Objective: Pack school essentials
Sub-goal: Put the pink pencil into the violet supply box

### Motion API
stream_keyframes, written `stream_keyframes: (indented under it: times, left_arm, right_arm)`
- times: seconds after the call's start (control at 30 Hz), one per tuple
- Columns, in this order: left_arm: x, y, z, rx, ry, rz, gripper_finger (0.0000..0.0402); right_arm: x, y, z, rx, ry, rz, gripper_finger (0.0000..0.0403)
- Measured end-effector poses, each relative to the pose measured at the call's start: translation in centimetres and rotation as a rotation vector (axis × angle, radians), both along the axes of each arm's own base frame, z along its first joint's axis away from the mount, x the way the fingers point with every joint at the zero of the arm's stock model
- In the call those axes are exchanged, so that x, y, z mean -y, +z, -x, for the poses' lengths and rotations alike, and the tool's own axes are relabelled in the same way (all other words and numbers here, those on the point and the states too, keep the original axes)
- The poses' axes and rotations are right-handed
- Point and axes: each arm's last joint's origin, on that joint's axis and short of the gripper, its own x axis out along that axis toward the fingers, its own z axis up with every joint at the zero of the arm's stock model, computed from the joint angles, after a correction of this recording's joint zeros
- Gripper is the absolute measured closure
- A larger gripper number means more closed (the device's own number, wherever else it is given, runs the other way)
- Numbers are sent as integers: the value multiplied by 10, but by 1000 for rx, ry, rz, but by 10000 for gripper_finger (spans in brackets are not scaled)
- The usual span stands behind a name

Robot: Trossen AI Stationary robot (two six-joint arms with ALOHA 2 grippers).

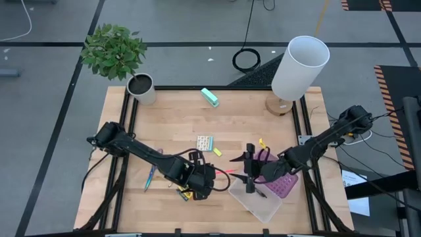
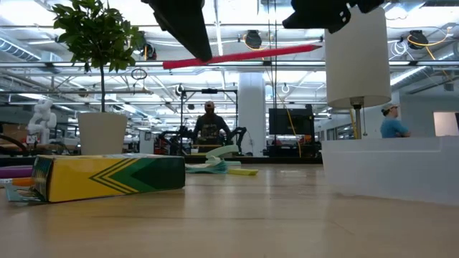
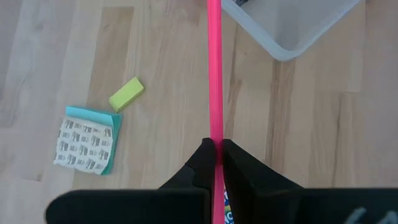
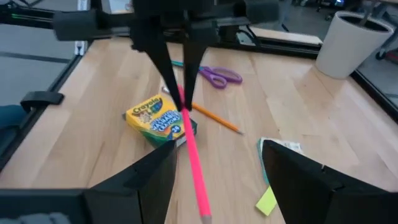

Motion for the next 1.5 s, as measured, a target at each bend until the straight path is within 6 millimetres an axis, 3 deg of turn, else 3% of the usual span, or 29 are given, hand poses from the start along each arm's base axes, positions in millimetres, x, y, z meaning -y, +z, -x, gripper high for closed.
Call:
stream_keyframes:
  times: [0.53,1.27,1.5]
  left_arm:
    - [0,0,1,-7,6,0,380]
    - [-1,0,1,-11,3,-5,380]
    - [-1,-1,1,-11,8,-6,380]
  right_arm:
    - [10,-22,-13,-121,15,-74,183]
    - [14,-25,-14,-167,46,-110,353]
    - [13,-25,-13,-170,57,-113,386]
